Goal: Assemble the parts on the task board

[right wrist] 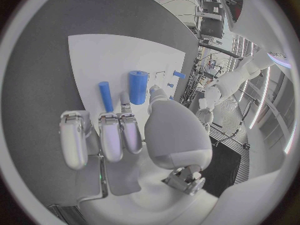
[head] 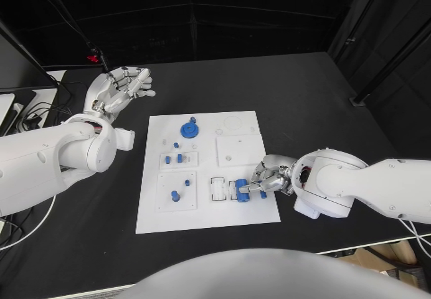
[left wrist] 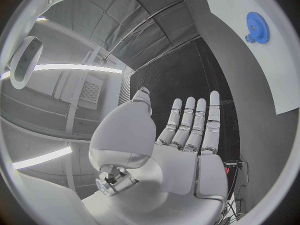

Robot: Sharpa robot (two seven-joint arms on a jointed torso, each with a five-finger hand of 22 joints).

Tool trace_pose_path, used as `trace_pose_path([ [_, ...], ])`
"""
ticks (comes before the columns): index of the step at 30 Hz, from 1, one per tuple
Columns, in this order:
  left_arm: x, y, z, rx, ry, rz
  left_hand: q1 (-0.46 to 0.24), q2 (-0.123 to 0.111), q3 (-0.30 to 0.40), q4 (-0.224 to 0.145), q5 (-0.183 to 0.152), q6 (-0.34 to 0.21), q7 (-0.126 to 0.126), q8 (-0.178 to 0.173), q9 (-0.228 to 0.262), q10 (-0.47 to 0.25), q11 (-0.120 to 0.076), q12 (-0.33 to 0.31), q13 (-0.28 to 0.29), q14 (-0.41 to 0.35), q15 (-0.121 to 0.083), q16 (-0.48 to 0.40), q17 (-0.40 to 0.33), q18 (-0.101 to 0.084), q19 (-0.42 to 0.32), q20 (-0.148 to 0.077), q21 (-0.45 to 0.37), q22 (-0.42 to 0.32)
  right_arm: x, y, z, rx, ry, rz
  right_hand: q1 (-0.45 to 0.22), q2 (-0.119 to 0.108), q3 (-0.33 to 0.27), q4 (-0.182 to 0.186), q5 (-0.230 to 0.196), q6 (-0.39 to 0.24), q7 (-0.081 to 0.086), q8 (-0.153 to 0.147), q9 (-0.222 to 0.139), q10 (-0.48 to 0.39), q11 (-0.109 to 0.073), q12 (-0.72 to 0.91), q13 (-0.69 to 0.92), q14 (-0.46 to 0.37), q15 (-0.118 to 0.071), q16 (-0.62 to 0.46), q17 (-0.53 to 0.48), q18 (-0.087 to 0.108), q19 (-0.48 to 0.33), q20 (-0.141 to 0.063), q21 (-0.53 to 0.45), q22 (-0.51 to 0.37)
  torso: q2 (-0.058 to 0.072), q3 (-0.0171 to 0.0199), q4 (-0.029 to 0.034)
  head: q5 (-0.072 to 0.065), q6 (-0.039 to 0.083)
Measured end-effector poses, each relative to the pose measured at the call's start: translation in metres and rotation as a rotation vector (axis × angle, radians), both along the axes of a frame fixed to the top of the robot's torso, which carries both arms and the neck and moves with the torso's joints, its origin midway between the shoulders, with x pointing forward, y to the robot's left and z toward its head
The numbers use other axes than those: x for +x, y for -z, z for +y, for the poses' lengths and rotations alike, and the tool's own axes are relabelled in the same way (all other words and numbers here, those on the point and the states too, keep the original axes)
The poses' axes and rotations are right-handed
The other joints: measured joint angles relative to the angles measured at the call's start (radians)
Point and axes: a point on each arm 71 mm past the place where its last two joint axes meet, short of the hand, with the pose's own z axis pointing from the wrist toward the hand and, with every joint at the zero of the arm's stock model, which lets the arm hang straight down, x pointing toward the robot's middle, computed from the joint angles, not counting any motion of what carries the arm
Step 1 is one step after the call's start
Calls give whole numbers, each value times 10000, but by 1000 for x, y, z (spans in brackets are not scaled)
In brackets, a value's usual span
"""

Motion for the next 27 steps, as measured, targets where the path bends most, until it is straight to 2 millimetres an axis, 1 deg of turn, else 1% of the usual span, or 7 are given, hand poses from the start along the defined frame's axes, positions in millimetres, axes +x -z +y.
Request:
trace_pose_path([
  [5, 0, 0, 0, -2, 4, 2, 0, 0, 0, 0, 0, 0, 0, 0, 0, 0, 0, 0, 0, 0, 0, 0, 0, 0, 0, 0, 0, 0, 2, 2, 4, -9, -44, -3, 57, 58, -54, -1, 0, -140, 73, -176, -83, -1, 72, 0, 0, -33, 40, 0, -1, -1, 34, 34, 0, 0, 1, 3, 0, -3, 0],
  [8, 0, 0, 0, -2, 1, 3, 0, 0, 0, 0, 0, 0, 0, 0, 0, 0, 0, 0, 0, 0, 0, 0, 0, 0, 0, 0, 0, 0, 3, 2, 6, -1, -81, -3, 110, 110, -82, -29, 0, -163, 53, -233, -108, -1, 72, 0, 0, -33, 40, 0, -1, 0, -3, 71, 0, 0, 5, 3, 0, 8, 0],
  [11, 0, 0, 0, -2, -1, 4, 0, 0, 0, 0, 0, 0, 0, 0, 0, 0, 0, 0, 0, 0, 0, 0, 0, 0, 0, 0, 0, 0, 4, 2, 7, -3, -96, -8, 176, 176, -82, -29, 0, -225, 95, -255, -122, -1, 72, 0, 0, -33, 40, 0, -1, 0, -3, 71, 0, 0, 10, 5, 0, 11, 0],
  [17, 0, 0, 0, -7, 11, 7, 0, 0, 0, 0, 0, 0, 0, 0, 0, 0, 0, 0, 1, 0, 0, 0, 1, 1, 0, 0, 0, -1, 5, 3, 10, -45, -162, 23, 289, 289, -82, -29, -70, -228, 103, -341, -144, -2, 143, 0, 0, -32, 111, 0, -1, 0, 31, 105, 0, -1, 11, 4, -1, 13, 0],
  [20, -1, 0, 0, -11, 19, 9, 0, 0, 0, 0, 0, 0, 0, 0, 0, 0, 0, 0, 0, 0, 0, 0, 1, 0, 0, 0, 0, -1, 6, 3, 11, -63, -206, 32, 557, 403, -95, -98, -134, -267, 164, -383, -148, -2, 143, 0, 0, -32, 111, 0, -1, -1, -5, 141, 0, -1, 12, 5, -1, 24, 0],
  [25, -1, 0, 0, -14, 25, 11, 0, 0, -26, -26, 0, 0, 0, 41, 0, 0, 0, 0, -4, 0, 0, 0, -7, 0, 0, 0, 0, -1, 6, 2, 13, -76, -282, 4, 1517, 686, 241, -545, -188, -229, 201, -480, -153, -2, 143, 0, 0, 4, 146, 0, -1, 0, 33, 179, 0, -1, 14, 5, -1, 59, 0],
  [27, -1, 0, 0, -16, 28, 13, 0, 0, -27, -27, 0, 0, 0, 41, 0, 0, 0, 0, -8, 0, 0, 0, -11, 1, 0, 0, 0, -1, 6, 2, 14, -74, -307, -13, 1776, 715, 382, -687, -228, -204, 174, -536, -153, -2, 143, 0, 0, 4, 146, 0, -1, -1, 34, 180, 0, -1, 14, 5, -1, 60, 0],
])
